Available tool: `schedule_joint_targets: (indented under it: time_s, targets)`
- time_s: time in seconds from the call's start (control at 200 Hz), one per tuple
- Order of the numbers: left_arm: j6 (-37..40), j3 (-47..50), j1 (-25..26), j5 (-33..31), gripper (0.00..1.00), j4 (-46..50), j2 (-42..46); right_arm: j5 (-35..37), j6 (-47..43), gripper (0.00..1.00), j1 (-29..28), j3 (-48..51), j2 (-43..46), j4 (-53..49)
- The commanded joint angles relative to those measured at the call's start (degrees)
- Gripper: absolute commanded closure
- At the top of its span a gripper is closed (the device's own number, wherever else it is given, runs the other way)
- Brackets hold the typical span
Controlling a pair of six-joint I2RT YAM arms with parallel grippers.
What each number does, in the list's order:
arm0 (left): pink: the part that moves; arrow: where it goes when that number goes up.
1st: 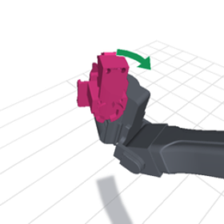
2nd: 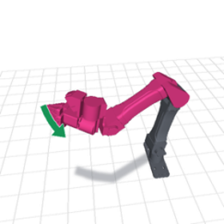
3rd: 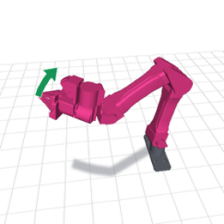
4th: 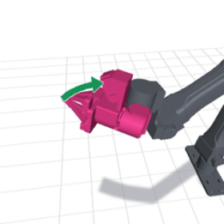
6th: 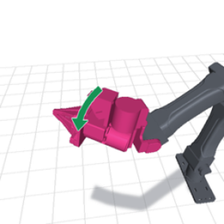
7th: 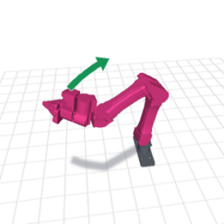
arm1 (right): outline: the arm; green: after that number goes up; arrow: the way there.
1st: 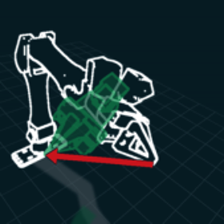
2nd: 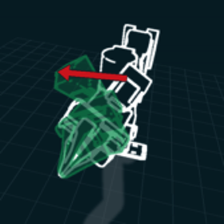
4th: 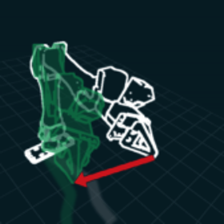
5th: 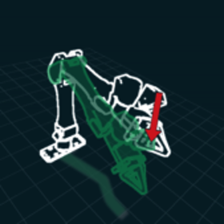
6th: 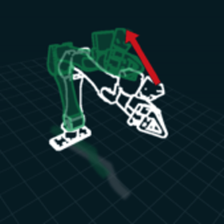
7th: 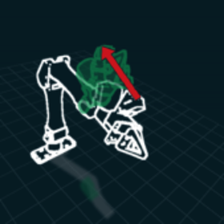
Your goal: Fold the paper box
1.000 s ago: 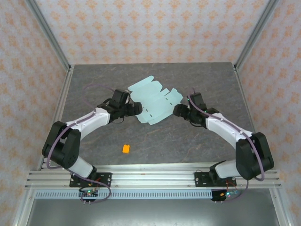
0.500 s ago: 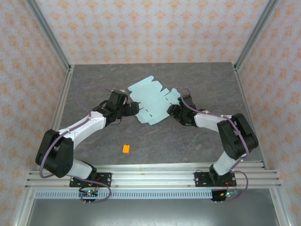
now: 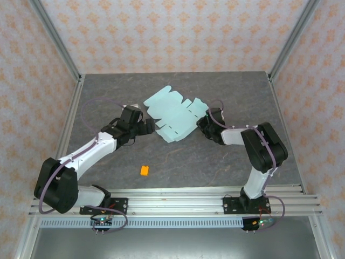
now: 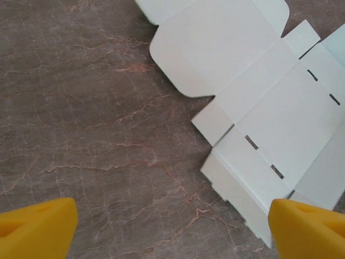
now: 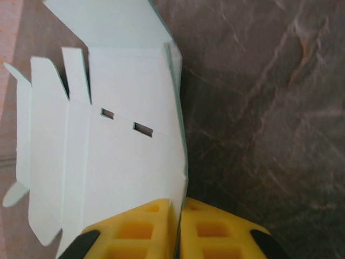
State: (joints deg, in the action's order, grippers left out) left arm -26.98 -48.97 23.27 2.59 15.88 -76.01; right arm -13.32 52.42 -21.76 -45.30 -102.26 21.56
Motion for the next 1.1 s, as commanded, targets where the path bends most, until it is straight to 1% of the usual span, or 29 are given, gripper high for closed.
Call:
schedule_joint_targets:
  time_s: [0.0,0.07,0.155,0.225,0.305,0.41,0.49,0.565,0.646,0.726,0.846,0.921,0.981,1.096]
  targets:
    - [0.1,-0.9,0.4,-3.5,0.08,1.9,2.2,-0.6,-4.8,0.95,2.6,-1.9,2.4,3.9]
    - [0.8,-2.2,0.4,-3.9,0.08,1.5,3.6,-3.8,-11.2,1.0,4.8,-2.2,6.0,3.0]
    - [2.3,-4.0,0.4,-3.3,0.08,0.1,5.4,-7.3,-21.3,1.0,6.9,-3.4,11.7,-1.5]
    - [4.1,-5.9,0.4,-2.4,0.07,-1.4,6.3,-12.0,-30.8,1.0,8.2,-5.4,16.1,-5.8]
    - [7.5,-9.7,0.4,-1.2,0.07,-2.3,6.2,-17.1,-40.9,1.0,8.6,-9.6,19.9,-13.4]
    - [15.4,-16.9,0.4,1.9,0.08,-1.7,4.8,-23.6,-51.6,1.0,8.6,-16.4,22.3,-23.4]
    - [23.6,-22.5,0.4,7.5,0.13,-1.7,3.6,-28.3,-56.9,1.0,8.6,-21.8,22.7,-29.7]
    - [31.5,-27.9,0.5,12.0,0.13,-0.2,2.2,-33.0,-60.9,1.0,8.6,-26.2,23.0,-34.4]
    - [40.9,-34.7,0.5,16.9,0.13,4.8,0.3,-36.4,-64.3,1.0,8.6,-30.3,23.2,-38.6]
    - [49.9,-41.9,0.5,22.3,0.13,12.2,-2.4,-39.7,-67.7,1.0,8.5,-33.8,23.2,-42.4]
    - [60.3,-52.6,0.5,24.6,0.11,24.1,-7.7,-43.8,-72.7,1.0,8.1,-36.7,22.9,-46.8]
    - [64.5,-58.7,0.5,25.3,0.11,31.1,-11.4,-45.9,-76.3,1.0,7.9,-37.6,23.1,-49.4]
    - [67.1,-62.6,0.5,27.2,0.1,36.0,-14.2,-47.1,-78.8,1.0,7.6,-38.3,23.0,-51.4]
    - [69.7,-66.8,0.5,31.5,0.08,40.5,-18.0,-47.8,-82.2,1.0,6.9,-39.4,22.7,-54.0]
